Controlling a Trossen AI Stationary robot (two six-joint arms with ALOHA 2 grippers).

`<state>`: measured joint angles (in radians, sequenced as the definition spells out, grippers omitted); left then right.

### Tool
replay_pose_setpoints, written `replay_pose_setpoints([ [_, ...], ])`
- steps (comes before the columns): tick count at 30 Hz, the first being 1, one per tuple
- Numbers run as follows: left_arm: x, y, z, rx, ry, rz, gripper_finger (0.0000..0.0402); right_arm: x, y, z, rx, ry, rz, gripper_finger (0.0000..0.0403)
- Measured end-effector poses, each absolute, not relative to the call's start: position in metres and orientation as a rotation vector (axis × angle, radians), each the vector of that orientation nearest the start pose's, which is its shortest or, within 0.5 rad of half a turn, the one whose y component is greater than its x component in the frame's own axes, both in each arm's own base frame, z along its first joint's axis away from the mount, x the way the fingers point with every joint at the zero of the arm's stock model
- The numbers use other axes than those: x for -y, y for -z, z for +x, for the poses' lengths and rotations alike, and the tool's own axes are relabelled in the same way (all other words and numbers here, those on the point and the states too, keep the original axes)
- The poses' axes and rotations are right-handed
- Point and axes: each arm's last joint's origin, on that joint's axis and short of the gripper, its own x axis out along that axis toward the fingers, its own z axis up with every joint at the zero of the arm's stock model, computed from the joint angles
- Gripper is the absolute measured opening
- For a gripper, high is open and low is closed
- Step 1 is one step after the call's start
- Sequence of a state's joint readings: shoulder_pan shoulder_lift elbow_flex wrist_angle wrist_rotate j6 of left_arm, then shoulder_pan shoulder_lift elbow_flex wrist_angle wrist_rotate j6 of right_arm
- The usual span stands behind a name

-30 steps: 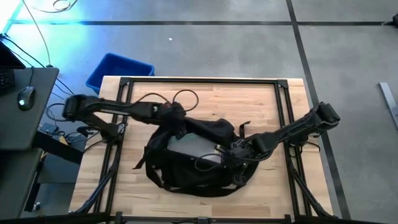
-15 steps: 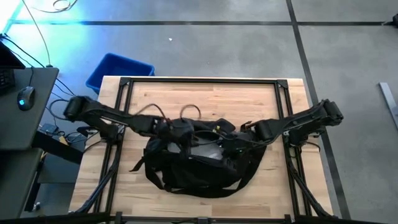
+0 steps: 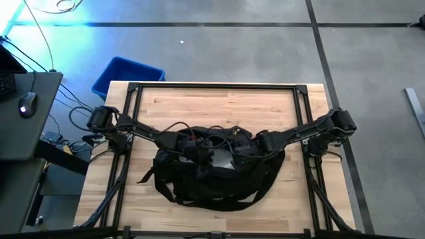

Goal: Unpack backpack
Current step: Remove the phone from the black backpack

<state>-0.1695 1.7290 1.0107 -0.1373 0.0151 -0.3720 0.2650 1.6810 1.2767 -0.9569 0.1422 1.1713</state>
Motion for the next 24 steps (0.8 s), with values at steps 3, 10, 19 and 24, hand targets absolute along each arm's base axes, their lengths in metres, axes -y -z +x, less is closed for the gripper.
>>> replay_pose_setpoints([
  [3,0.059,-0.174,0.343,-0.879,-0.019,-0.254,0.0104,-0.081,-0.221,0.310,-1.161,0.647,0.771,0.0199],
  [10,0.057,-0.173,0.341,-0.896,-0.057,-0.217,0.0104,-0.077,-0.212,0.307,-1.096,0.773,0.834,0.0168],
  [19,0.059,-0.173,0.340,-0.899,-0.058,-0.209,0.0103,-0.077,-0.194,0.321,-1.107,0.757,0.861,0.0140],
  [24,0.059,-0.172,0.340,-0.900,-0.051,-0.193,0.0103,-0.081,-0.199,0.345,-0.941,0.574,0.970,0.0140],
])
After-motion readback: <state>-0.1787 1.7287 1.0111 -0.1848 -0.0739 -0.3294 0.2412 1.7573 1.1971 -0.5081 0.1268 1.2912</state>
